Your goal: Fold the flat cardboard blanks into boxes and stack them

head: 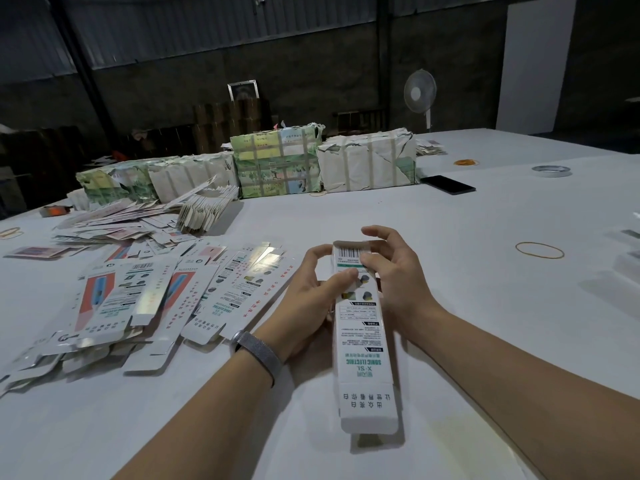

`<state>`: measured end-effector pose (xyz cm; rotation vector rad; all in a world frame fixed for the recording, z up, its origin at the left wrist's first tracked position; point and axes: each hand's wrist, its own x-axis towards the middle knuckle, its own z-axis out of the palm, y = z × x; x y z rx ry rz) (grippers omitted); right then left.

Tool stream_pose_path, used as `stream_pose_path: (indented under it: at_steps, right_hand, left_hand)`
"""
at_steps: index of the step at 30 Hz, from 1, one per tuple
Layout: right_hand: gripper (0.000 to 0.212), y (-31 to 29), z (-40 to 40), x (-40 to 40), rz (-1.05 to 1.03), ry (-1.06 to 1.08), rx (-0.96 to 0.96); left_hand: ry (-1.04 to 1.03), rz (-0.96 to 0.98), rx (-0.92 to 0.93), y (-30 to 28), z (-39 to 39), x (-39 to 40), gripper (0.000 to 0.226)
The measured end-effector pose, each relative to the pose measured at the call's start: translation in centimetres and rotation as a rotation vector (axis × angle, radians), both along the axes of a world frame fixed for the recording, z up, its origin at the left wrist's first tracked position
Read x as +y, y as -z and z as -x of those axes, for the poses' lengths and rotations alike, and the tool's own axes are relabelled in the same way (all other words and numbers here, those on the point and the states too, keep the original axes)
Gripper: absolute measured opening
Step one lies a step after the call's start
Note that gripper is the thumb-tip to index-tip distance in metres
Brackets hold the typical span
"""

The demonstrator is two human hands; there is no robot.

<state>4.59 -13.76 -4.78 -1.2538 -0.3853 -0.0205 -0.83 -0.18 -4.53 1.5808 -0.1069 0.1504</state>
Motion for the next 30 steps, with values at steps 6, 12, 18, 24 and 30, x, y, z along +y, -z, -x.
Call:
stream_pose_path:
  at_steps: [6, 12, 18, 24, 30]
  right_hand:
    - [0.026, -0.18, 0.09, 0.09, 0.033, -0.044, 0.068]
    - [0.016, -0.27, 0.04, 0.02, 0.020, -0.001, 0.092]
    - [0.016, -0.08, -0.28, -0.19, 0.117, 0.077, 0.086]
    - [0.017, -0.21, -0.25, -0.17, 0.129, 0.090, 0.089]
    - [0.030, -0.22, -0.14, -0.25, 0.142, 0.008, 0.082]
  left_hand:
    - [0.013, -0.003, -0.003, 0.30, -0.12, 0.25, 0.057]
    - [0.081, -0.017, 0.002, 0.18, 0.15, 0.19, 0.048]
    - [0.131, -0.064, 0.034, 0.15, 0.29, 0.29, 0.049]
    - [0.157, -0.050, 0.042, 0.00, 0.43, 0.29, 0.049]
    - [0.148, -0.073, 0.030, -0.22, 0.55, 0.17, 0.051]
